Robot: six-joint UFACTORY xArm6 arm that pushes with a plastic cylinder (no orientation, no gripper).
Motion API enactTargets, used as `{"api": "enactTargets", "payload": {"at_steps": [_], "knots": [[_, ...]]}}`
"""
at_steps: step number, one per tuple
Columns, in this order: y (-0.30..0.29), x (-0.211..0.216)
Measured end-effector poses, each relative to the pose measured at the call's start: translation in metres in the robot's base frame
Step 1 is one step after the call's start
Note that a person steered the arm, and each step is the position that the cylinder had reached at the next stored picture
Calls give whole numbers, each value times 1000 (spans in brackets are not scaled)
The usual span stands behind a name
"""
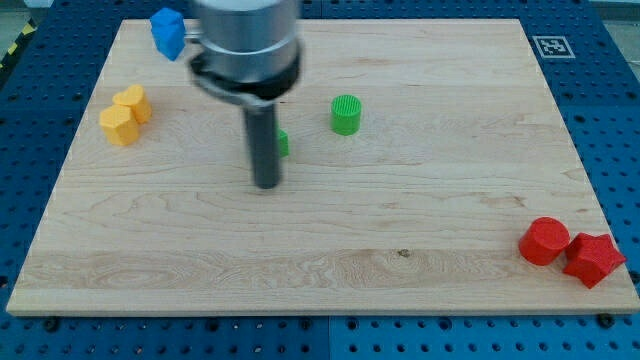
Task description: Place green blocks horizontal right to yellow blocks
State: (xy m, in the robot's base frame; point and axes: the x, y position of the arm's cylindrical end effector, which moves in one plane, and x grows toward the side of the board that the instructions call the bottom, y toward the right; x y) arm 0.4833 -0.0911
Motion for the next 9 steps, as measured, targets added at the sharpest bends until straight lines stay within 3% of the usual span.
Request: {"api": "enactTargets", "payload": {"at_steps": [1, 4, 5, 7, 8, 9], "knots": [[-39, -15], [89, -43], [66, -40], [-42, -27], [-61, -42], [-21, -57]]}}
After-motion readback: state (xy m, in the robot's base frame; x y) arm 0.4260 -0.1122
